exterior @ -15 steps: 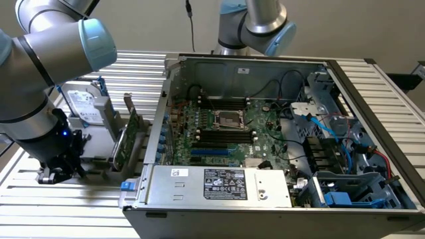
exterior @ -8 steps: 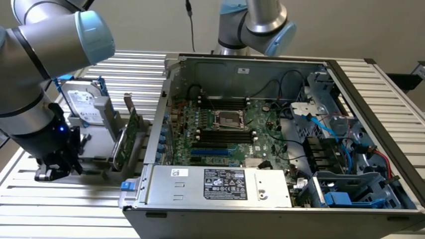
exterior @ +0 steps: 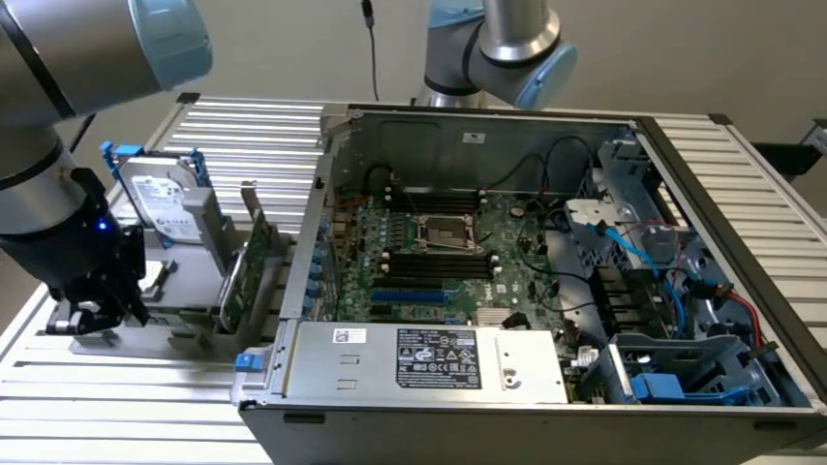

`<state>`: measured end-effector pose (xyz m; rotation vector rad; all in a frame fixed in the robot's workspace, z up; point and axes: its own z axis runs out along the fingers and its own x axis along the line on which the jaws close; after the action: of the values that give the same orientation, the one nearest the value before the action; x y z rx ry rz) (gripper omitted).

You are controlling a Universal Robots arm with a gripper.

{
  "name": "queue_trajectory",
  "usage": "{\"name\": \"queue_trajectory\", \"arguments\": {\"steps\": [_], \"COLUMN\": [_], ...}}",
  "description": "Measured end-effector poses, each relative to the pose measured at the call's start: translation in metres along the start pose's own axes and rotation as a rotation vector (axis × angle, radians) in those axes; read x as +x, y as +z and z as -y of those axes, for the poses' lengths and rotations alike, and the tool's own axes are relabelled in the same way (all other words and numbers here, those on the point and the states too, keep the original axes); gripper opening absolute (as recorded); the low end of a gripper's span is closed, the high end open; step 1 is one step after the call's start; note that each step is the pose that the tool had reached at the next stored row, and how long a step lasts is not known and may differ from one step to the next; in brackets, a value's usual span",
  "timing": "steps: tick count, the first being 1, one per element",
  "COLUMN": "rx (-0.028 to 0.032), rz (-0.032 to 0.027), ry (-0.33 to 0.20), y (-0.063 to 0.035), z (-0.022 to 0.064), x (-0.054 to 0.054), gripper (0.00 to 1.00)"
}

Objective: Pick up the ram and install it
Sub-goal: 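Pick up the ram and move it above insertion slot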

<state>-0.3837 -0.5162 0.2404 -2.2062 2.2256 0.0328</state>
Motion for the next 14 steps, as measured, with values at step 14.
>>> {"name": "queue_trajectory", "arguments": {"steps": [14], "rx": [-0.0064], "rz": [0.0022], "ry": [-0.056], "y": [-0.0461], "z": [0.0049], "x": [-0.003], "gripper": [0.14]}}
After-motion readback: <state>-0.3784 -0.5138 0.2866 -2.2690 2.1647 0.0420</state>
